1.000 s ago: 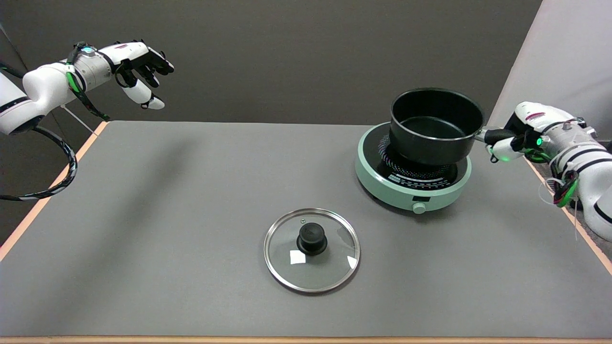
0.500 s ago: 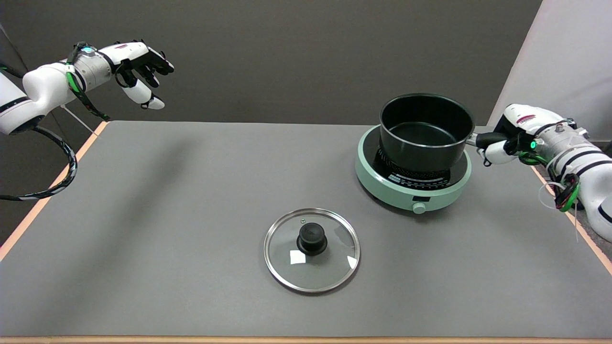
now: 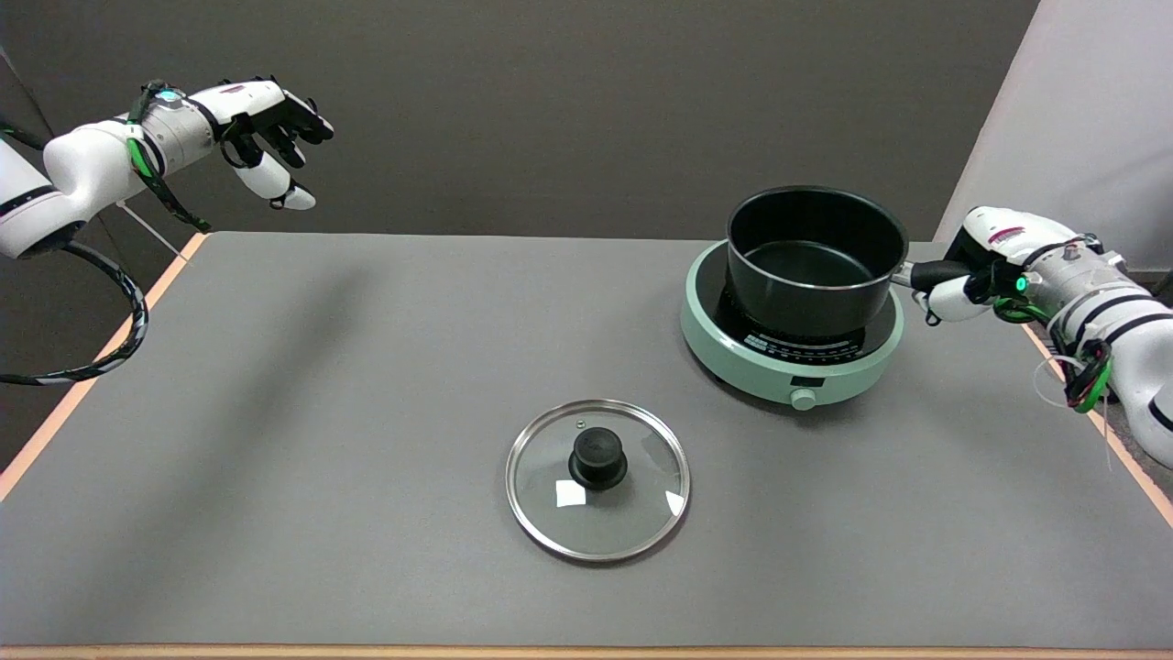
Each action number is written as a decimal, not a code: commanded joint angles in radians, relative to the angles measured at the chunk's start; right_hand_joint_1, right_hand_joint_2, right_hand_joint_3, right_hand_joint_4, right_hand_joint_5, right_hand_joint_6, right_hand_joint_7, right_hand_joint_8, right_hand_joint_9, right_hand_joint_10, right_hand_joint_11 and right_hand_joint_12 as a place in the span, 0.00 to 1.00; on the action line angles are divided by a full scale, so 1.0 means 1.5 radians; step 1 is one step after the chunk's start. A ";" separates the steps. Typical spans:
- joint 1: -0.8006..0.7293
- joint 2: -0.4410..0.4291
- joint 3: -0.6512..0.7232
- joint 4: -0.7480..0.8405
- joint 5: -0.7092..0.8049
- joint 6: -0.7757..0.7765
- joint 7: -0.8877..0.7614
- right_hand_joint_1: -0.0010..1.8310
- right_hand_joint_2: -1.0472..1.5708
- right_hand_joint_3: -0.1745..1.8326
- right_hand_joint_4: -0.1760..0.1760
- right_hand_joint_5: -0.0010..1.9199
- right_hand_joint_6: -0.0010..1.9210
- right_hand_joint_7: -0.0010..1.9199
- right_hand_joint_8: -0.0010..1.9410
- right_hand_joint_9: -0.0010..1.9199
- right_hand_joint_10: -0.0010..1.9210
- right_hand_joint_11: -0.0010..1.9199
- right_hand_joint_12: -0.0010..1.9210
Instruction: Place the pot onto the induction cooker.
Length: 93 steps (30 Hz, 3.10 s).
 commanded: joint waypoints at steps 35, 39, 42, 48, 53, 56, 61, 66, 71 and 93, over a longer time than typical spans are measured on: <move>0.075 -0.003 -0.076 -0.039 -0.008 0.003 0.026 0.59 0.88 0.41 0.23 0.83 0.83 0.83 0.82 0.83 0.83 0.83 0.83; 0.075 -0.003 -0.077 -0.040 -0.008 0.003 0.026 0.59 0.88 0.41 0.23 0.83 0.83 0.83 0.82 0.83 0.83 0.83 0.83; 0.075 -0.003 -0.078 -0.042 -0.007 0.003 0.026 0.59 0.88 0.41 0.23 0.83 0.83 0.83 0.82 0.83 0.83 0.83 0.83; 0.075 -0.005 -0.078 -0.046 -0.007 0.003 0.027 0.59 0.89 0.41 0.23 0.83 0.83 0.83 0.82 0.83 0.83 0.83 0.83; 0.080 -0.013 -0.083 -0.054 -0.007 -0.001 0.027 0.59 0.89 0.41 0.23 0.83 0.83 0.83 0.82 0.83 0.83 0.83 0.83; 0.086 -0.014 -0.091 -0.057 -0.008 -0.001 0.027 0.59 0.89 0.41 0.23 0.83 0.83 0.83 0.82 0.83 0.83 0.83 0.83; 0.088 -0.014 -0.095 -0.060 -0.008 0.001 0.027 0.59 0.89 0.41 0.23 0.83 0.83 0.83 0.82 0.83 0.83 0.83 0.83; 0.089 -0.014 -0.096 -0.061 -0.010 0.001 0.027 0.59 0.89 0.40 0.23 0.83 0.83 0.83 0.82 0.83 0.83 0.83 0.83; 0.089 -0.014 -0.096 -0.058 -0.014 0.000 0.022 0.58 0.89 0.39 0.23 0.83 0.83 0.83 0.82 0.83 0.83 0.83 0.83; 0.084 -0.015 -0.096 -0.042 -0.004 0.003 -0.035 0.66 0.06 0.95 0.05 0.26 0.26 0.26 0.26 0.26 0.26 0.26 0.26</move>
